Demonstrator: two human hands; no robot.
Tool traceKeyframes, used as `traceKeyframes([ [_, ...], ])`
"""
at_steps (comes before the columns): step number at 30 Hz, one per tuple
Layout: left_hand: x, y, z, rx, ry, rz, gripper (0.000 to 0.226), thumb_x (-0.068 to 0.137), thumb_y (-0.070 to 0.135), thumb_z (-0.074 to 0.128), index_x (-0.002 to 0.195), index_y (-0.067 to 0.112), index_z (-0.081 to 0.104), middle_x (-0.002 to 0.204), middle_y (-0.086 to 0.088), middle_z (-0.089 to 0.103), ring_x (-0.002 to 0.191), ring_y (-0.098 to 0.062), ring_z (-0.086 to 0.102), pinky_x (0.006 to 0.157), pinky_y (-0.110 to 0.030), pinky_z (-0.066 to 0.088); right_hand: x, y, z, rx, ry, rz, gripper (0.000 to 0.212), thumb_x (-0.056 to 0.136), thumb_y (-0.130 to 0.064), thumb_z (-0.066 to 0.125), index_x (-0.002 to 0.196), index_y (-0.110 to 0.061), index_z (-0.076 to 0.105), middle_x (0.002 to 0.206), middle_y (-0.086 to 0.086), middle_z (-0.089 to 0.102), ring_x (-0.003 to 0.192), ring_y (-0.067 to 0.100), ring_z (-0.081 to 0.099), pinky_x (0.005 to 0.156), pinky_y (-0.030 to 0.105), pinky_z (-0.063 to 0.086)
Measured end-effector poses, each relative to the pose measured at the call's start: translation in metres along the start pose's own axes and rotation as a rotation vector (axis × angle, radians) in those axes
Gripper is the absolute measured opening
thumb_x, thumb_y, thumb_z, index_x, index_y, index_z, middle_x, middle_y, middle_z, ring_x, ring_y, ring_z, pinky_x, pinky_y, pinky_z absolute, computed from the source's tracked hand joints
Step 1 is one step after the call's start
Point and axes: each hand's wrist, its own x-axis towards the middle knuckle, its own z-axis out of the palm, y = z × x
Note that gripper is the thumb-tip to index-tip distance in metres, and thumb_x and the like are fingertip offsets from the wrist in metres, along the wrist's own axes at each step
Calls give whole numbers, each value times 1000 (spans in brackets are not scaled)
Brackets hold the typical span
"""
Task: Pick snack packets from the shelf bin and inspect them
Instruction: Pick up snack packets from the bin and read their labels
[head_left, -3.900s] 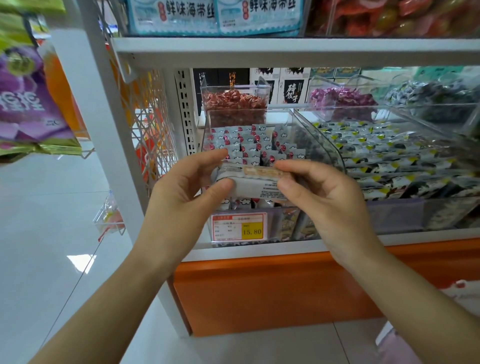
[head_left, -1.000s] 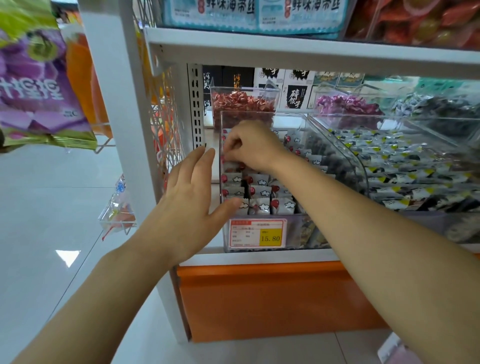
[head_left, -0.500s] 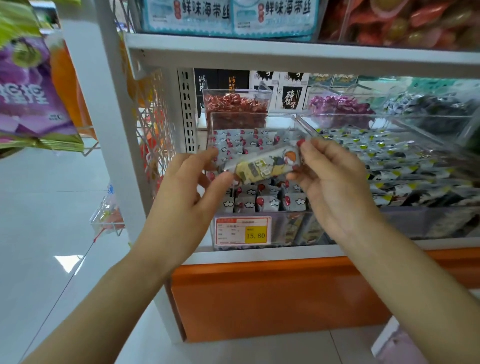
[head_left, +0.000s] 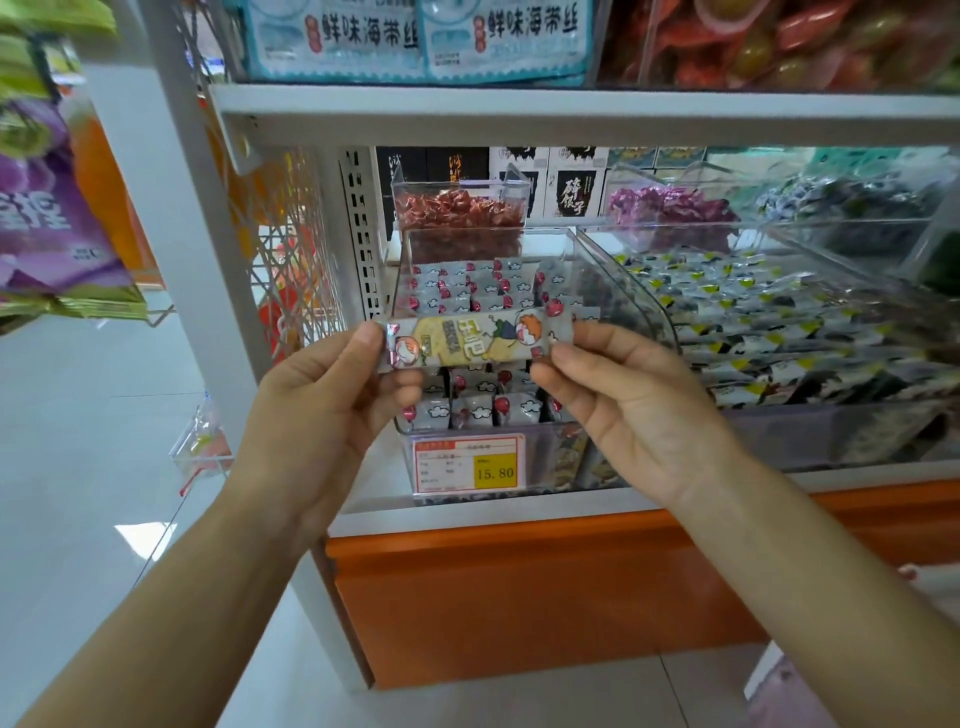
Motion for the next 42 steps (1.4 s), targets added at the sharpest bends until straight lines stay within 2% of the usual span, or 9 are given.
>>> traceKeyframes([
  [6, 0, -3, 0, 179, 112, 119, 26, 90, 17, 56, 66, 14, 66, 51, -2, 63, 46, -8, 59, 49, -15, 50, 1, 3, -1, 59, 55, 4, 6, 76, 4, 58, 78, -1, 59, 61, 9, 68, 58, 16, 69, 53, 18, 54],
  [13, -1, -3, 2, 129, -44, 95, 8, 76, 14, 59, 80, 7, 62, 54, 0, 61, 50, -7, 59, 55, -14, 50, 5, 1, -3, 179, 167, -7, 10, 85, 6, 54, 79, -1, 59, 59, 7, 67, 54, 13, 67, 50, 17, 53],
  [19, -1, -3, 0, 119, -163, 115, 12, 84, 2, 57, 86, 12, 64, 77, -7, 59, 69, -14, 64, 66, -22, 54, 3, -1, -9, -166, 111, -203, 25, 87, 8, 52, 93, -13, 64, 69, -2, 67, 60, 10, 65, 51, 20, 53],
  [21, -1, -2, 1, 134, -190, 94, 4, 81, 16, 65, 85, 15, 65, 84, -11, 61, 73, -15, 64, 67, -24, 54, 2, -2, -9, -253, 89, -263, 24, 87, 8, 53, 91, -13, 65, 68, -5, 68, 62, 9, 64, 51, 19, 52],
  [25, -2, -2, 3, 291, -111, 151, 34, 67, 38, 66, 91, 16, 59, 89, -10, 69, 75, -18, 67, 67, -26, 56, 0, -1, -8, -386, 45, -319, 25, 85, 9, 55, 82, -13, 67, 71, -2, 68, 66, 14, 66, 54, 21, 53],
  [29, -2, -3, 1, 356, -115, 179, 42, 73, 32, 65, 112, 21, 57, 106, -12, 65, 88, -19, 69, 73, -25, 56, 1, 0, -7, -292, -46, -239, 9, 82, -15, 63, 80, -17, 72, 85, 5, 71, 77, 17, 67, 54, 25, 54],
  [31, -3, -4, 2, 409, -153, 201, 38, 77, 25, 65, 114, 26, 57, 111, -10, 63, 94, -20, 68, 76, -23, 55, 1, 2, -9, -419, -56, -267, 13, 79, -25, 66, 88, -18, 71, 89, 2, 71, 84, 16, 68, 62, 27, 56],
  [36, -3, -3, 2, 538, -175, 257, 35, 84, 13, 64, 111, 35, 60, 109, 2, 67, 101, -15, 64, 84, -24, 53, 0, 3, -11, -655, -41, -355, 12, 85, -19, 65, 93, -22, 73, 93, 1, 73, 93, 18, 68, 83, 39, 55],
  [42, -10, 1, 7, 668, -217, 289, 36, 73, 29, 67, 107, 38, 59, 104, 8, 65, 95, -10, 64, 80, -24, 55, -1, 0, -10, -813, 17, -514, 11, 86, -22, 65, 79, -29, 70, 70, -15, 69, 71, 3, 64, 67, 20, 52],
])
